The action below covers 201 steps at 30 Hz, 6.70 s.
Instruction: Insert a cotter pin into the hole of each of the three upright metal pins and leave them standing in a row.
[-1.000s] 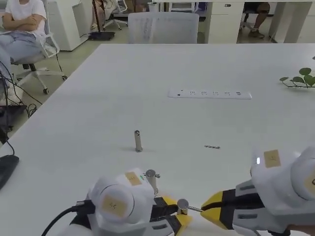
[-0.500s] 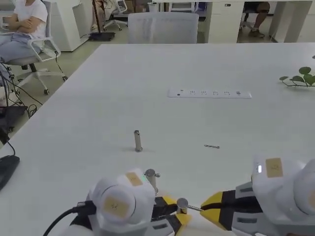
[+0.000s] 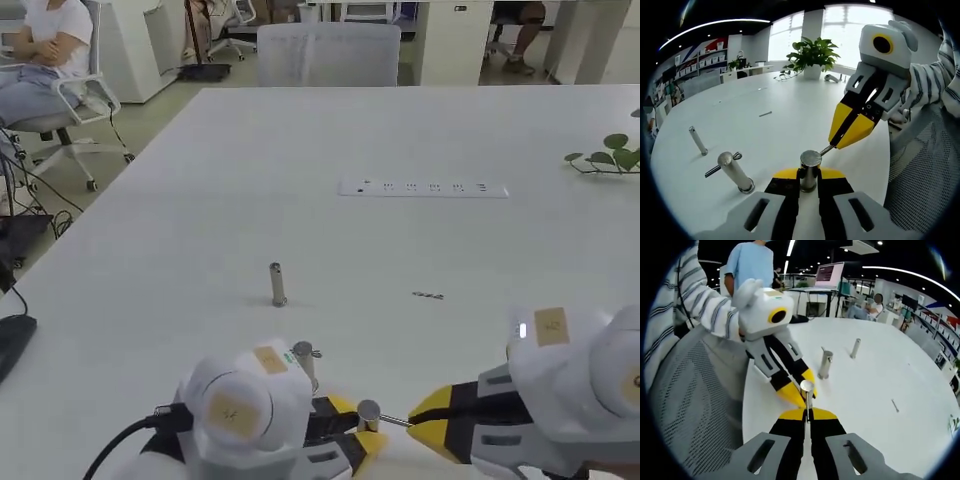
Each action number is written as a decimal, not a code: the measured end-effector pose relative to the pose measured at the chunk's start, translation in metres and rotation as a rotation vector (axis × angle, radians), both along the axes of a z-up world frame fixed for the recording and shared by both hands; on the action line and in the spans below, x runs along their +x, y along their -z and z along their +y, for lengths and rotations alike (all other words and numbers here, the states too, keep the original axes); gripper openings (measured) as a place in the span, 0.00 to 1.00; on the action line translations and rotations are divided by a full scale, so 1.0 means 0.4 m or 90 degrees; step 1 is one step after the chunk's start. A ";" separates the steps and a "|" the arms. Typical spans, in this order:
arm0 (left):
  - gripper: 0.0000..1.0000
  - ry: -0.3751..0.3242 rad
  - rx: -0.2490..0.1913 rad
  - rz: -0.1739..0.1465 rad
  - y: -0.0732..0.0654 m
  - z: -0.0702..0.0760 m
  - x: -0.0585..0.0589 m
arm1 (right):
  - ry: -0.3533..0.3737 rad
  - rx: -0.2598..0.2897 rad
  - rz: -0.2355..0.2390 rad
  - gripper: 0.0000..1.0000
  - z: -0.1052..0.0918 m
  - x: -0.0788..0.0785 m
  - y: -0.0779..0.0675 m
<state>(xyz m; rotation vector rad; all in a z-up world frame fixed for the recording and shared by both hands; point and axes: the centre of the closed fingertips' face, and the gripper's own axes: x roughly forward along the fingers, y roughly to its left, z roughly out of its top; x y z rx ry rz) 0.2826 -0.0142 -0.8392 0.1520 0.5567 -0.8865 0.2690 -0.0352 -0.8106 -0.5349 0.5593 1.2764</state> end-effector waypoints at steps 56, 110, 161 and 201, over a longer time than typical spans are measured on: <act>0.12 0.011 -0.001 0.008 0.003 -0.012 0.001 | 0.000 0.015 0.017 0.10 0.018 0.002 0.011; 0.12 0.027 0.006 0.016 0.011 -0.008 0.000 | 0.005 0.022 0.029 0.06 0.045 0.006 0.011; 0.77 0.055 -0.014 0.065 -0.026 0.099 -0.088 | 0.007 0.028 0.052 0.18 0.086 0.008 0.029; 0.99 0.041 -0.038 0.077 -0.047 0.119 -0.106 | 0.012 0.034 0.040 0.13 0.094 0.014 0.053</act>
